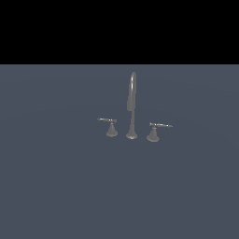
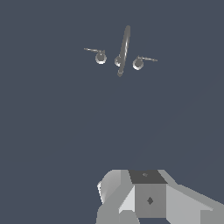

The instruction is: Turn on the faucet by rotating a designated handle.

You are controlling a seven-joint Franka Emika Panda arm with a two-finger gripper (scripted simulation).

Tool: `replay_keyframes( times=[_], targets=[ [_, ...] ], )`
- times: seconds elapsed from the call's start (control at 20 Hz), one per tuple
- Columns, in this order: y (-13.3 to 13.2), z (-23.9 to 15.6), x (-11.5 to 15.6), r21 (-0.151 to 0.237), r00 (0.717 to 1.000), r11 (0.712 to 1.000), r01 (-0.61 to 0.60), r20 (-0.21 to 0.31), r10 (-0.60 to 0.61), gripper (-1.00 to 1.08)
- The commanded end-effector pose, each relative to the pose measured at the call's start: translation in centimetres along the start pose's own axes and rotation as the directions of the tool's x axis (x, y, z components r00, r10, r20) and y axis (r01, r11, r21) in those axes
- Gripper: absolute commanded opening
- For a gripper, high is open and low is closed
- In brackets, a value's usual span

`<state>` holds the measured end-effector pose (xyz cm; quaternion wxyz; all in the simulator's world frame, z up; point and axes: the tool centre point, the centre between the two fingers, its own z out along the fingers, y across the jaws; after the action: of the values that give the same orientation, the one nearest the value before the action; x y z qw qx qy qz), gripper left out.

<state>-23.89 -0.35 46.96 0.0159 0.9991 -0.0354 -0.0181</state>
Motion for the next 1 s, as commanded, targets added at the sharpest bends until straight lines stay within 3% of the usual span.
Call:
replay_keyframes(
  times=[0.0,0.45,0.95],
  targets=[
    [0.3,0.3,0.9,-0.011,0.999,0.999,-0.04,0.0,0.04,-1.0],
    [2.1,2.4,6.3,-0.067,0.966,0.963,-0.26,-0.016,0.26,-1.0],
    [4.9,6.6,13.0,-0.11,0.859,0.852,-0.512,-0.055,0.509,-1.0]
  ],
)
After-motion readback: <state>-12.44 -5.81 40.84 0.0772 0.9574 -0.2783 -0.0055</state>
